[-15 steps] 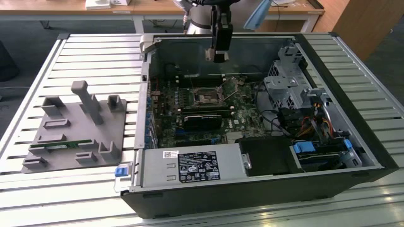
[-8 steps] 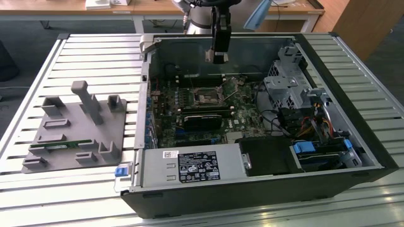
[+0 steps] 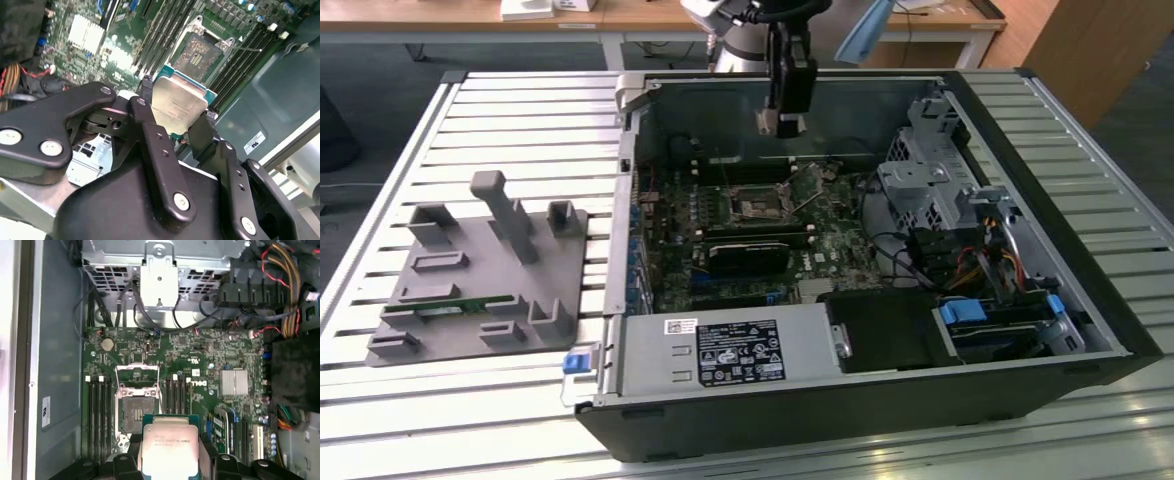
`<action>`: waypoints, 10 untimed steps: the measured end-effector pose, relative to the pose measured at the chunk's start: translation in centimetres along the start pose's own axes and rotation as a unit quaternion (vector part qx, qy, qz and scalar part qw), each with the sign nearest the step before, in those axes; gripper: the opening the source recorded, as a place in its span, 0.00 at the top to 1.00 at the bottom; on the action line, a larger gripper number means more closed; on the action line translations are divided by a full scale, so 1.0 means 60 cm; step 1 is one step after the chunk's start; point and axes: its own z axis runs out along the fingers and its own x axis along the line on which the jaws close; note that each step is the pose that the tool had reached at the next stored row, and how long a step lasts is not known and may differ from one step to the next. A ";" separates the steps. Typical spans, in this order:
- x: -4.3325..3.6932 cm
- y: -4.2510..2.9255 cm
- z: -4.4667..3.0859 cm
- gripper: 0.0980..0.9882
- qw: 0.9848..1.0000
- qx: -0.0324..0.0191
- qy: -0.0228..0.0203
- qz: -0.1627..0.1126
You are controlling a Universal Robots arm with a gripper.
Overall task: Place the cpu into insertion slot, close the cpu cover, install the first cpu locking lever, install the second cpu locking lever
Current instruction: 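Place the cpu into insertion slot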
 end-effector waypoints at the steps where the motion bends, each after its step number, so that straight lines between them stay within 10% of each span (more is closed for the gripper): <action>1: 0.000 0.000 0.001 0.51 1.000 -0.002 0.000 -0.005; 10: 0.001 0.000 0.008 0.51 1.000 -0.003 0.000 -0.009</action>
